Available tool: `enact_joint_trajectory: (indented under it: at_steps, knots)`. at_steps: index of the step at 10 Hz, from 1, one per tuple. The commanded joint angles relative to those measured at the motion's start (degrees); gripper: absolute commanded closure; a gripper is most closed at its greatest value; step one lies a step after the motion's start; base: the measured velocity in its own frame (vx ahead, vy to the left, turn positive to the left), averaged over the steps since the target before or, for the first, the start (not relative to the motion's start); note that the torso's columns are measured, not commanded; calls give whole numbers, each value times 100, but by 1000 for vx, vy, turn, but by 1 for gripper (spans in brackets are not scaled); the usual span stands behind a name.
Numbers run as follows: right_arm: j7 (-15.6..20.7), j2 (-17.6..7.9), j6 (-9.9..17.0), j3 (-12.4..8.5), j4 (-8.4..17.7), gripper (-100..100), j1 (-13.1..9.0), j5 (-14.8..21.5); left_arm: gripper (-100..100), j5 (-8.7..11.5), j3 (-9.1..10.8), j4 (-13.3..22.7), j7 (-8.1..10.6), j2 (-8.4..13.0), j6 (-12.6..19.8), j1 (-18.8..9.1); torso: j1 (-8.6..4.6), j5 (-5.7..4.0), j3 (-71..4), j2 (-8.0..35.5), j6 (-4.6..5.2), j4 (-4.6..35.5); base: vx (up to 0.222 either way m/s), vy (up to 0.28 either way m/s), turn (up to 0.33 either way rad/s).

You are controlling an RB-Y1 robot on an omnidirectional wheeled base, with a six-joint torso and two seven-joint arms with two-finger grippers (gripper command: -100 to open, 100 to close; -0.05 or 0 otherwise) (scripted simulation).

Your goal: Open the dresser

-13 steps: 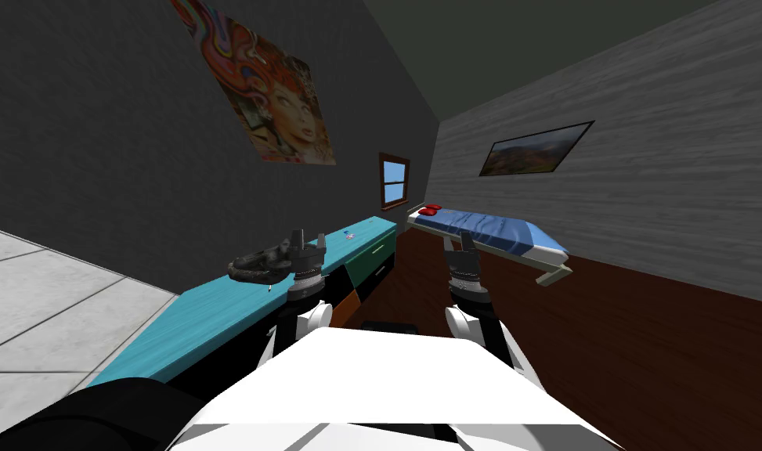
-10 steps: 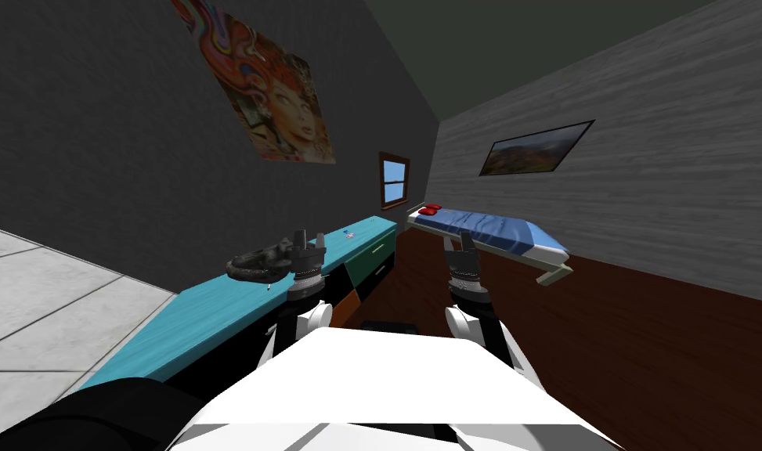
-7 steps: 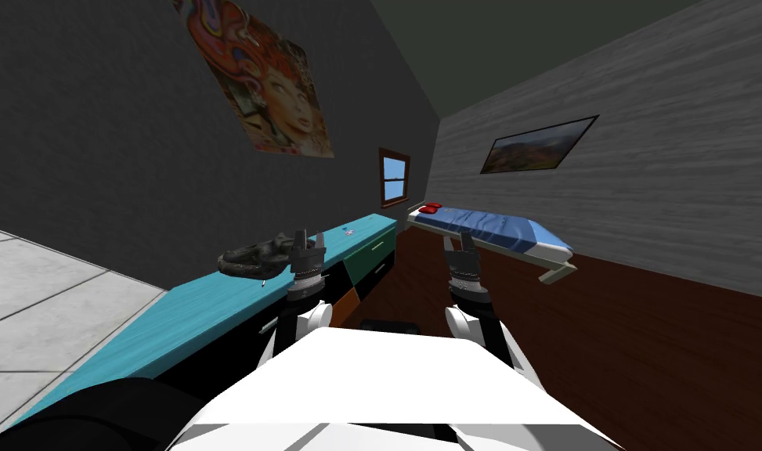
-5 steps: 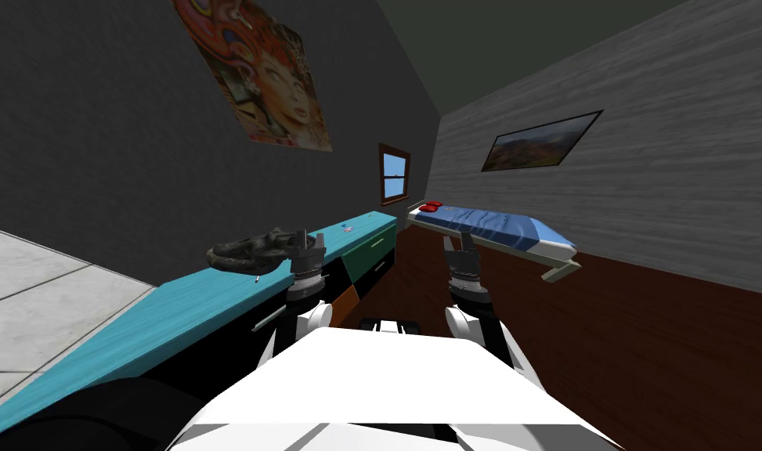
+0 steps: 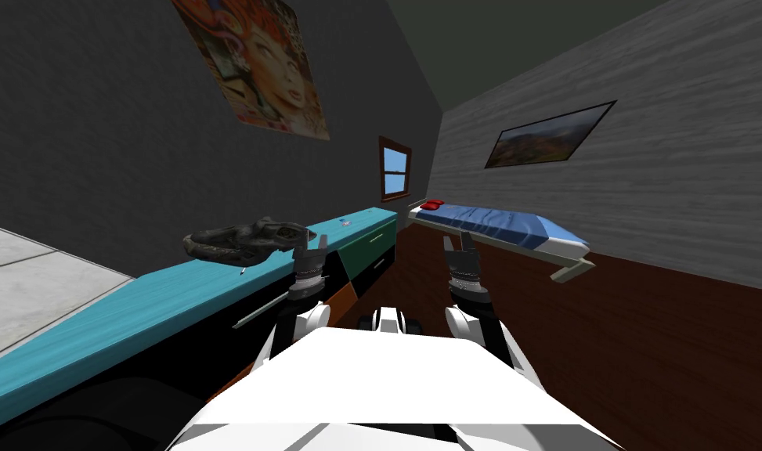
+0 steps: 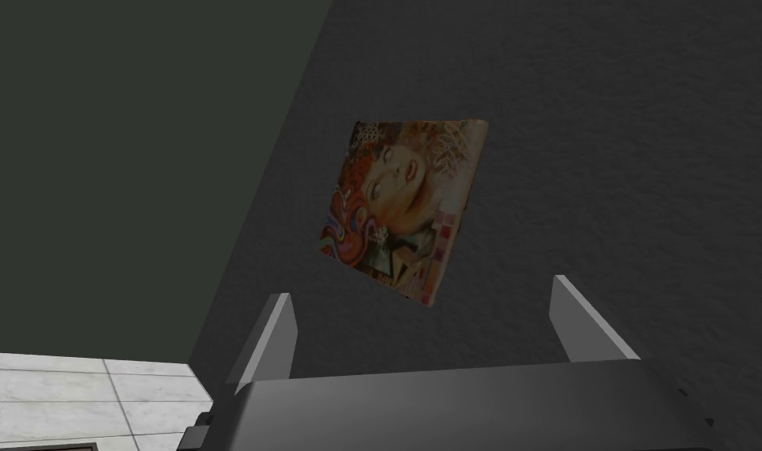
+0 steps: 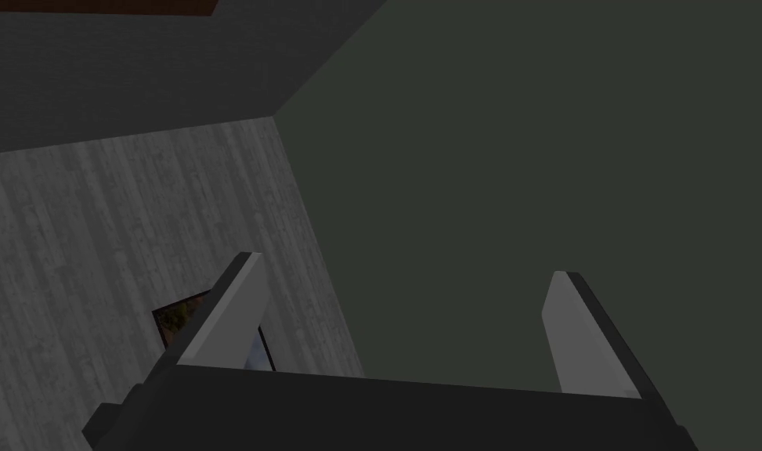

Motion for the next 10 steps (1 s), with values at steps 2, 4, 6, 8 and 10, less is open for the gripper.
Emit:
enact_joint_trajectory:
  at_steps: [2, 4, 6, 8, 10]
  knots:
    - [0, 0, 0, 0, 0, 0, 1, 0, -100, 104, 140, 312, 55, 316, 143, -61, 7, 2, -7, 2, -1, 6, 102, -73, 67]
    - [0, 1, 0, 0, 0, 0, 1, 0, -100, 183, 243, 527, 95, 412, 251, -97, -3, -1, 0, 13, 0, 10, 127, -120, 84]
    - [0, 0, 0, 0, 0, 0, 1, 0, -100, 268, 355, 762, 139, 469, 370, -137, 10, 3, -3, 9, 0, 8, 150, -121, 81]
    - [0, 1, 0, 1, 0, 0, 1, 0, -100, 354, 468, 1006, 183, 501, 491, -178, 1, 0, 3, 21, 0, 11, 137, -151, 87]
    - [0, 1, 0, 1, 0, 0, 1, 0, -100, 435, 575, 1239, 225, 516, 606, -218, 14, 4, 3, 20, 0, 11, 126, -143, 84]
